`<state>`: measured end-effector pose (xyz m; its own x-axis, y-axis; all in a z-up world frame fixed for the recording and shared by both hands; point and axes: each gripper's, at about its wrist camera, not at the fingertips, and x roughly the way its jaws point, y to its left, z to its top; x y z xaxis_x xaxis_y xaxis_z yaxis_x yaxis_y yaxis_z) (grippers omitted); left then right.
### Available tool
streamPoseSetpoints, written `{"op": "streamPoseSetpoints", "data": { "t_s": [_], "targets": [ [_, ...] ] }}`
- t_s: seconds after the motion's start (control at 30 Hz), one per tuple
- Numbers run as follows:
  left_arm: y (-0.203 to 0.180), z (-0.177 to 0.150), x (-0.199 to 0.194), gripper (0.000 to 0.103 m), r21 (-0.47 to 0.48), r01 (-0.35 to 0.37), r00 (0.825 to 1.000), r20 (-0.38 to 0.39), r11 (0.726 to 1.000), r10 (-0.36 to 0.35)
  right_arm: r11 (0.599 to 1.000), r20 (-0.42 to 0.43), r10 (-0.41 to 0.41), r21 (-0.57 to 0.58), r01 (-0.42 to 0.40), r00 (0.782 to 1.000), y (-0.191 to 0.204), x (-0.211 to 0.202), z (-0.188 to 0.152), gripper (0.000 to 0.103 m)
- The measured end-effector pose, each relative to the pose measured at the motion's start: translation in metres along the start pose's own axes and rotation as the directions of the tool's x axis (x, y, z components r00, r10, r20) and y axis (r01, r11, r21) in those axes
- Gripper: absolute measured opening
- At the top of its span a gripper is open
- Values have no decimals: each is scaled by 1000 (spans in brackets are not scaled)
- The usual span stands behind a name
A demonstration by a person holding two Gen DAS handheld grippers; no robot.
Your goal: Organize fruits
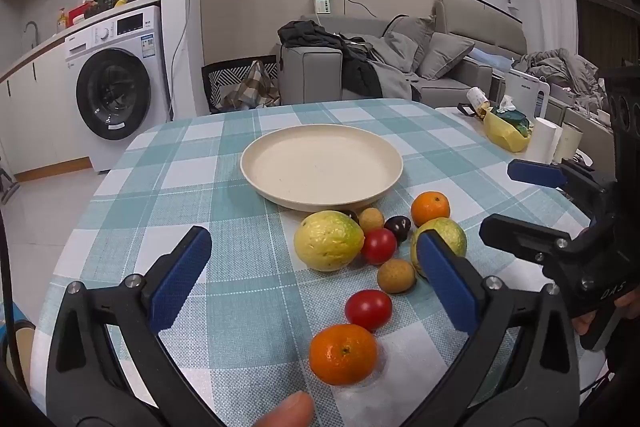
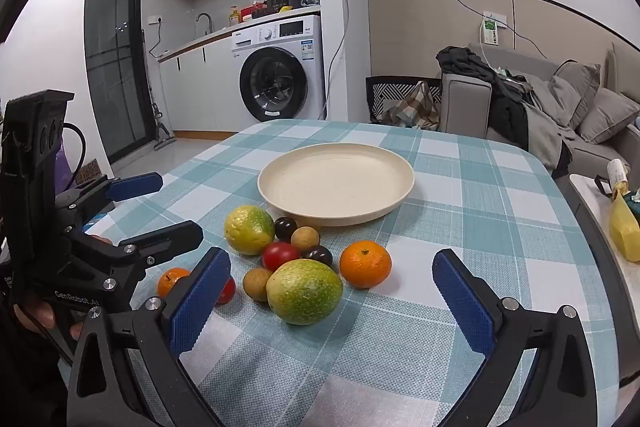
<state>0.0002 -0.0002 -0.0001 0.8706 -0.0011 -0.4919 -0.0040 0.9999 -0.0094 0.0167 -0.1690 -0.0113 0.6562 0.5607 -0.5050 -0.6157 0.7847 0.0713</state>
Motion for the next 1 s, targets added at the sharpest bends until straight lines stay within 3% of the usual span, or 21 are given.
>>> {"op": "streamPoseSetpoints", "data": {
  "t_s": [0.67, 1.0],
  "targets": [
    [-2, 4, -16, 102, -2, 2, 1000, 1, 1000, -2, 1000, -5, -5, -4, 5, 1000, 0, 1, -1, 103],
    [-2, 2, -4, 102, 4, -13, 1000, 8, 1000, 13, 1000, -10, -11, -2, 11, 1000, -1, 2, -2, 103]
  ]
}}
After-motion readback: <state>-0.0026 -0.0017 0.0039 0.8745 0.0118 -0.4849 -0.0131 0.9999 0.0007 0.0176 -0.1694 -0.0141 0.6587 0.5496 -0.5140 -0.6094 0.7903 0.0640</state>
